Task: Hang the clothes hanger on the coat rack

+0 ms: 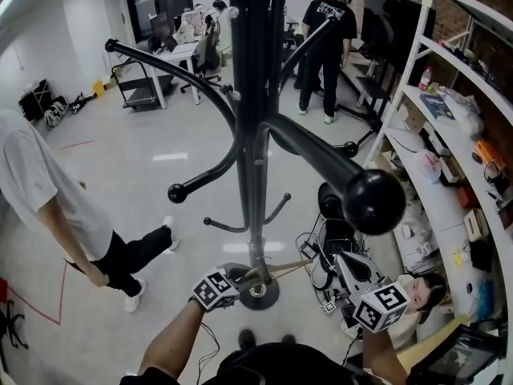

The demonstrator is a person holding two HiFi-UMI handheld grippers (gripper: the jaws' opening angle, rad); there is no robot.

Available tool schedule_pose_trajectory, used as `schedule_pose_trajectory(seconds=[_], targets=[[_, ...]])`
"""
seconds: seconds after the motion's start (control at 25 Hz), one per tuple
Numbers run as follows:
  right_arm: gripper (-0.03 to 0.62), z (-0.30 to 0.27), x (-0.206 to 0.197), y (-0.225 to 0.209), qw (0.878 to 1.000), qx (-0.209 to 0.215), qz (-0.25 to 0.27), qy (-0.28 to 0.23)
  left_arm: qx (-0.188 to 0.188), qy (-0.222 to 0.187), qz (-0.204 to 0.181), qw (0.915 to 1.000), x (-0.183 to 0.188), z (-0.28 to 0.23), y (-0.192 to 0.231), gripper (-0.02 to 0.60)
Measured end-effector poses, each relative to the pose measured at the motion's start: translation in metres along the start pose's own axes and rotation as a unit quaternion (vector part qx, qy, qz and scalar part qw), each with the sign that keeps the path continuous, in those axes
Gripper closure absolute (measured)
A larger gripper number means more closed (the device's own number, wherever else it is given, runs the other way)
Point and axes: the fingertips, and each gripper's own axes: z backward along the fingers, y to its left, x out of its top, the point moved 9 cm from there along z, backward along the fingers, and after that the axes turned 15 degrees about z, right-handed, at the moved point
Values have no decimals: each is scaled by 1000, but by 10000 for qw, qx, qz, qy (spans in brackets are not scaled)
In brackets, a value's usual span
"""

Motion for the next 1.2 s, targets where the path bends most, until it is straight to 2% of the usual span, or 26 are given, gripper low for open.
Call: schedule_pose_trajectory(seconds=[0.48,0.64,0.76,0.84,0.96,1.12,1.16,1.2], targets=[[588,0,1,1,10000,55,-14,-40,385,-181,-478,9980,6,1,6,527],[588,1,0,1,9999,82,-9,-95,610,-539,-470,9956,9,13,7,421],[588,2,1,3,9998,123,-2,-173,860,-896,-294,9918,8,33,7,392],[588,4,2,2,9997,160,16,-207,1199,-1236,-90,9850,9,53,3,387],[588,8,4,0,9995,214,2,-229,1756,-2005,194,9636,13,91,-18,387],[589,15,1,-2,9989,291,-22,-354,1992,-2878,453,9356,12,127,-54,390],[588,17,1,-2,9987,324,1,-389,1990,-3056,573,9293,12,133,-63,406],[588,20,2,-1,9985,361,24,-422,1985,-3194,724,9238,12,138,-72,466]])
